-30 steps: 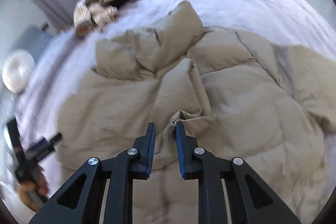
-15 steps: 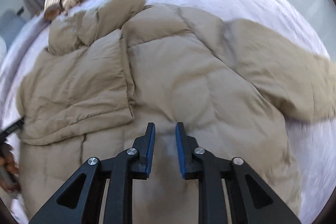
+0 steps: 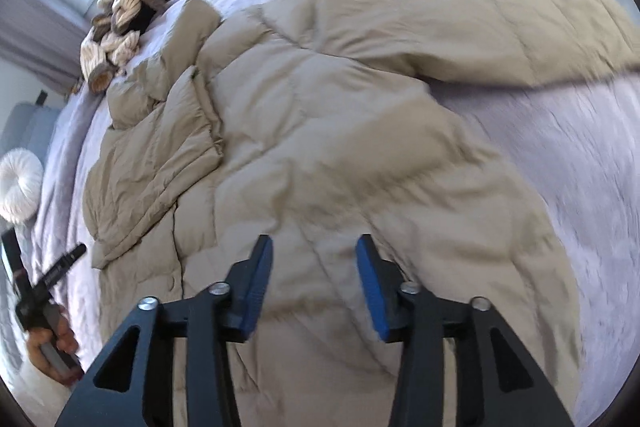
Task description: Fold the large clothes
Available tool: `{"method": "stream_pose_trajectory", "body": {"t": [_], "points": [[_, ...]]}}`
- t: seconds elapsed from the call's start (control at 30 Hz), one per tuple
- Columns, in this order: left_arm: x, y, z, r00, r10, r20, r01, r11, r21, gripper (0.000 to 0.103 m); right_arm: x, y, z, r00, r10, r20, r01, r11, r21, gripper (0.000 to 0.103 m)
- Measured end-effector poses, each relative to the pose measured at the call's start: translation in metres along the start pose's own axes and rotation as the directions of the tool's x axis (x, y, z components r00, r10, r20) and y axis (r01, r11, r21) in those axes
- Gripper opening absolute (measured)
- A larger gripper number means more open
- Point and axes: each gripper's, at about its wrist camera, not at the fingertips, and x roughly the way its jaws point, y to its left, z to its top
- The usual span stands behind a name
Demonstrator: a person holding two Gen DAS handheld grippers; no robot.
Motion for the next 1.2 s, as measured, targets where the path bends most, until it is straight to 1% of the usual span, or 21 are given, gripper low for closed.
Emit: {"method": "stream_pose_trajectory", "body": {"t": [0.13, 0.2, 0.27, 0.37, 0.43, 0.47, 0.57, 0.63, 0.67, 0.7, 0.73, 0.83, 0.9, 0.97, 1.03, 1.1, 1.2], "points": [[-0.010, -0.054, -0.014, 0.996, -0.081, -0.038, 0.083, 0.995, 0.060, 0.090, -0.014, -0.028, 0.003, 1.000, 0.015, 0.019, -0.016, 0.998, 0.065, 0.053], [-0.015, -0.090, -0.022, 0.992, -0.119, -0.050, 0.124, 0.986, 0.110, 0.090, -0.021, -0.046, 0.005, 0.999, 0.023, 0.031, -0.026, 0.995, 0.096, 0.060], [-0.020, -0.115, -0.026, 0.989, -0.142, -0.052, 0.148, 0.979, 0.143, 0.090, -0.027, -0.062, 0.009, 0.999, 0.027, 0.040, -0.031, 0.992, 0.124, 0.061], [-0.026, -0.155, -0.033, 0.978, -0.191, -0.079, 0.201, 0.966, 0.162, 0.090, -0.036, -0.090, 0.016, 0.998, 0.034, 0.059, -0.044, 0.984, 0.171, 0.071], [-0.029, -0.177, -0.035, 0.975, -0.204, -0.092, 0.217, 0.961, 0.171, 0.090, -0.040, -0.110, 0.023, 0.997, 0.038, 0.072, -0.052, 0.977, 0.206, 0.077], [-0.030, -0.183, -0.036, 0.974, -0.207, -0.096, 0.221, 0.960, 0.174, 0.090, -0.044, -0.122, 0.027, 0.996, 0.041, 0.085, -0.060, 0.971, 0.233, 0.083], [-0.035, -0.207, -0.036, 0.968, -0.225, -0.109, 0.242, 0.954, 0.178, 0.090, -0.050, -0.159, 0.039, 0.991, 0.057, 0.119, -0.093, 0.943, 0.319, 0.083], [-0.040, -0.221, -0.039, 0.967, -0.226, -0.114, 0.244, 0.952, 0.183, 0.090, -0.051, -0.183, 0.047, 0.987, 0.071, 0.141, -0.121, 0.916, 0.383, 0.084], [-0.041, -0.225, -0.040, 0.968, -0.223, -0.116, 0.242, 0.952, 0.187, 0.090, -0.050, -0.196, 0.052, 0.985, 0.080, 0.151, -0.137, 0.900, 0.414, 0.087], [-0.041, -0.230, -0.041, 0.969, -0.215, -0.120, 0.235, 0.953, 0.192, 0.090, -0.049, -0.209, 0.057, 0.983, 0.083, 0.161, -0.147, 0.884, 0.444, 0.099], [-0.040, -0.233, -0.041, 0.970, -0.210, -0.123, 0.231, 0.954, 0.193, 0.090, -0.049, -0.217, 0.060, 0.980, 0.084, 0.178, -0.158, 0.876, 0.456, 0.102], [-0.038, -0.242, -0.044, 0.969, -0.203, -0.138, 0.227, 0.954, 0.194, 0.090, -0.046, -0.237, 0.073, 0.976, 0.091, 0.197, -0.178, 0.858, 0.483, 0.103], [-0.034, -0.247, -0.043, 0.969, -0.198, -0.147, 0.225, 0.954, 0.200, 0.090, -0.043, -0.245, 0.081, 0.971, 0.114, 0.208, -0.205, 0.848, 0.490, 0.103], [-0.033, -0.253, -0.044, 0.970, -0.194, -0.147, 0.221, 0.954, 0.202, 0.090, -0.039, -0.255, 0.091, 0.965, 0.137, 0.223, -0.235, 0.829, 0.507, 0.103], [-0.032, -0.259, -0.043, 0.970, -0.194, -0.146, 0.222, 0.954, 0.204, 0.090, -0.035, -0.264, 0.099, 0.951, 0.167, 0.260, -0.286, 0.796, 0.533, 0.103], [-0.032, -0.264, -0.042, 0.969, -0.197, -0.146, 0.225, 0.953, 0.202, 0.090, -0.029, -0.277, 0.110, 0.927, 0.212, 0.308, -0.357, 0.746, 0.562, 0.103], [-0.032, -0.269, -0.039, 0.969, -0.201, -0.144, 0.227, 0.953, 0.198, 0.090, -0.023, -0.286, 0.127, 0.905, 0.242, 0.351, -0.413, 0.702, 0.580, 0.103]]}}
